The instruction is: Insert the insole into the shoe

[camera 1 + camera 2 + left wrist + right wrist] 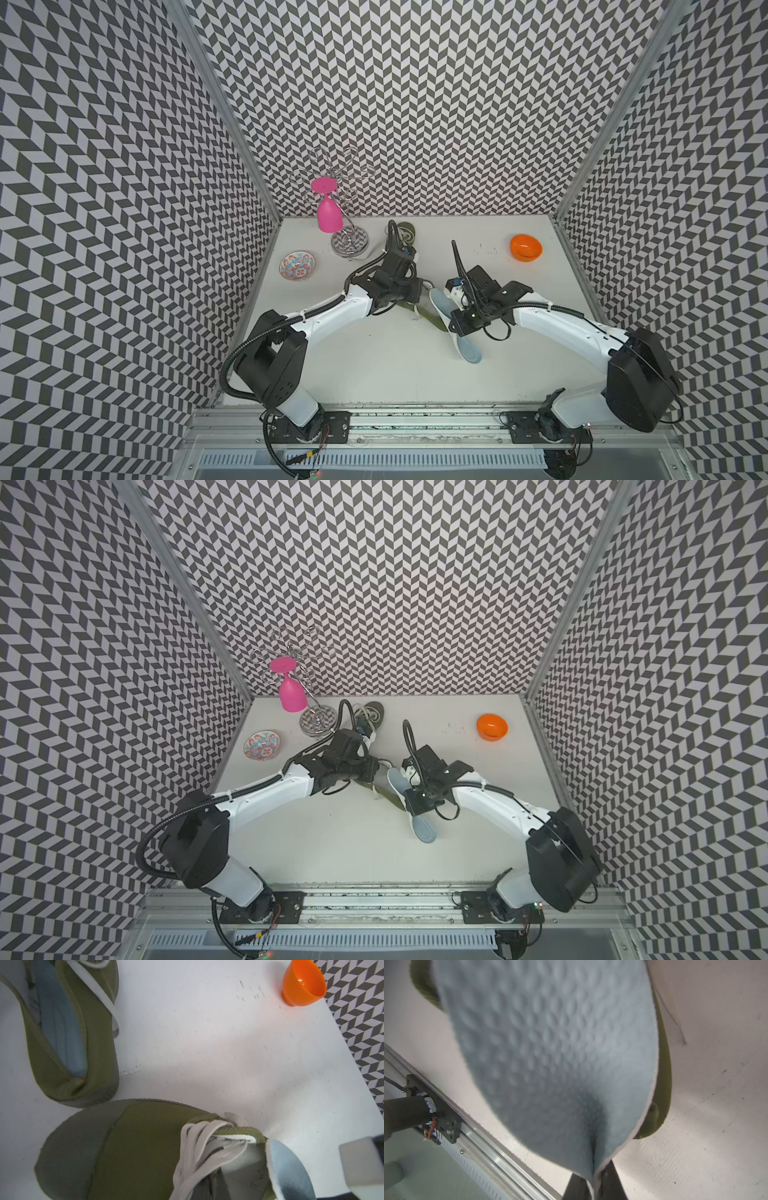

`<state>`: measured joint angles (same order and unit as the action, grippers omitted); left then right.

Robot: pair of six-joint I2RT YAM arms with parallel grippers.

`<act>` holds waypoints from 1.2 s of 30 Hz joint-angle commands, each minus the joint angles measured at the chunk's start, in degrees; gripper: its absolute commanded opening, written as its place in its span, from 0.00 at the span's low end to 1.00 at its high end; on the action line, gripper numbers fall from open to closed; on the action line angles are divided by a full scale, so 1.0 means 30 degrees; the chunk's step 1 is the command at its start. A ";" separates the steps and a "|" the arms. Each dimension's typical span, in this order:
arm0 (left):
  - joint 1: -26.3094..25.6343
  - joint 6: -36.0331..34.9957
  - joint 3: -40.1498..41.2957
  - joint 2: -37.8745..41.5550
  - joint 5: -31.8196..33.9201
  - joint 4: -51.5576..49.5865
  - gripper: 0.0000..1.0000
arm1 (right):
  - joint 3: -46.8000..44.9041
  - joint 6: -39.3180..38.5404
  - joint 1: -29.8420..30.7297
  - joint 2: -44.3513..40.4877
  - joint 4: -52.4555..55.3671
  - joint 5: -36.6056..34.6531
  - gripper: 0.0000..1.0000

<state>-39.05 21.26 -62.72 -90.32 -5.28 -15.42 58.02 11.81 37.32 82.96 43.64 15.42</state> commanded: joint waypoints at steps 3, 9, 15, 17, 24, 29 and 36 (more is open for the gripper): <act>-0.0255 -0.1512 0.0838 0.1092 0.0258 0.2628 0.00 | 0.0934 -0.0422 0.1008 0.0322 0.1695 -0.1304 0.14; -0.0263 -0.2650 0.0956 0.1146 0.0411 0.2897 0.00 | 0.1324 -0.0278 0.1773 0.0413 0.2649 -0.2181 0.14; -0.0256 -0.2691 0.0594 0.0398 0.0456 0.2547 0.00 | 0.1198 0.0222 0.2931 0.0168 0.3010 -0.2279 0.14; -0.0256 -0.2776 0.0486 0.0292 0.0152 0.2417 0.00 | 0.1089 0.0447 0.3116 0.0066 0.3047 -0.2515 0.14; -0.0677 -0.3692 0.0847 0.1361 -0.0656 0.2554 0.00 | 0.1602 0.0152 0.3061 0.1153 0.2848 -0.3252 0.15; -0.0896 -0.4375 0.0938 0.1875 -0.1858 0.2348 0.00 | 0.2981 -0.0352 0.2726 0.2626 0.2457 -0.3411 0.15; -0.0837 -0.4434 0.0320 0.1372 -0.2605 0.0932 0.00 | 0.4031 -0.0587 0.1984 0.3596 0.1997 -0.3709 0.15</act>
<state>-41.41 8.60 -59.11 -86.91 -10.04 -12.60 68.51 10.90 44.14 92.82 51.81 5.80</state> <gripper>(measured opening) 0.053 0.149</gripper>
